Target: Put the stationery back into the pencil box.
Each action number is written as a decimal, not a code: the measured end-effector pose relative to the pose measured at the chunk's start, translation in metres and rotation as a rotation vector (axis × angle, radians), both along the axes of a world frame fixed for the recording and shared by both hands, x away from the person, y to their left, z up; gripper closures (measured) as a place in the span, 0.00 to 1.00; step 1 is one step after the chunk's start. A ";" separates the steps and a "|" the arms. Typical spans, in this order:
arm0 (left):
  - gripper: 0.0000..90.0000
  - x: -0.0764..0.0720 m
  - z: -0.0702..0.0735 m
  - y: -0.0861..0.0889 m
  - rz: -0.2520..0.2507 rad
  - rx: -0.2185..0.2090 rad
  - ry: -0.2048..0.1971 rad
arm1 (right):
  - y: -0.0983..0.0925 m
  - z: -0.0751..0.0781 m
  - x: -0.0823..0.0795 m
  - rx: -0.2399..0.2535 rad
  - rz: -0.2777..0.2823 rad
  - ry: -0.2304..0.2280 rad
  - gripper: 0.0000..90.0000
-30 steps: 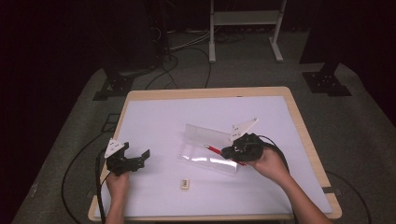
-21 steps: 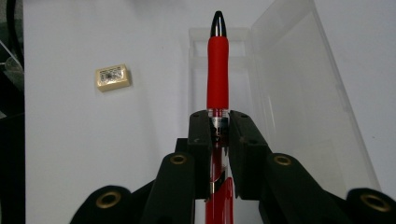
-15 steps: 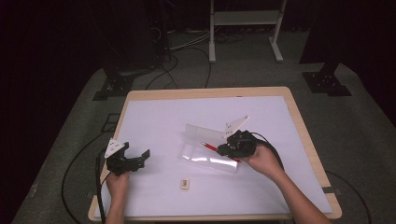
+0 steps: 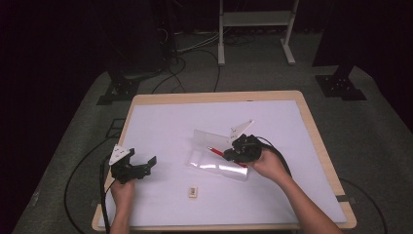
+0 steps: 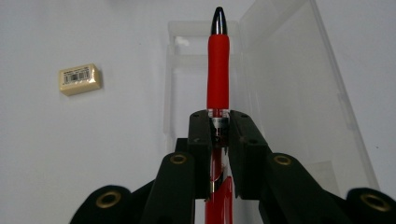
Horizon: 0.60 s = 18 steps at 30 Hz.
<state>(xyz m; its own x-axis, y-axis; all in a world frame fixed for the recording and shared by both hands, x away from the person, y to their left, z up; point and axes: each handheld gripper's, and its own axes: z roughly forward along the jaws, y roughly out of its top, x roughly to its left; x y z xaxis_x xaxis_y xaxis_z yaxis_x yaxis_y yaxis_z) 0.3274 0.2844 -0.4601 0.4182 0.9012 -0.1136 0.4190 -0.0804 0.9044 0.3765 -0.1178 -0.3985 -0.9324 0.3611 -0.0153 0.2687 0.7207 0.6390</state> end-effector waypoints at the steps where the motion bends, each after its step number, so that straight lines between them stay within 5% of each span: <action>1: 0.00 0.000 0.000 0.000 0.000 0.001 0.000 | 0.000 -0.001 0.001 -0.003 0.000 -0.001 0.88; 18: 0.00 0.000 0.000 0.000 -0.001 -0.001 0.000 | 0.008 -0.022 0.016 -0.046 -0.009 0.011 0.88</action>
<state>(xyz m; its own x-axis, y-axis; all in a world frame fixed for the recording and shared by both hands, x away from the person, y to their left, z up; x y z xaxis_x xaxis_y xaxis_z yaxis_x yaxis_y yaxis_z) 0.3275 0.2845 -0.4601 0.4187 0.9009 -0.1141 0.4187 -0.0800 0.9046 0.3922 -0.1101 -0.4207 -0.9294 0.3683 -0.0216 0.2819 0.7467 0.6025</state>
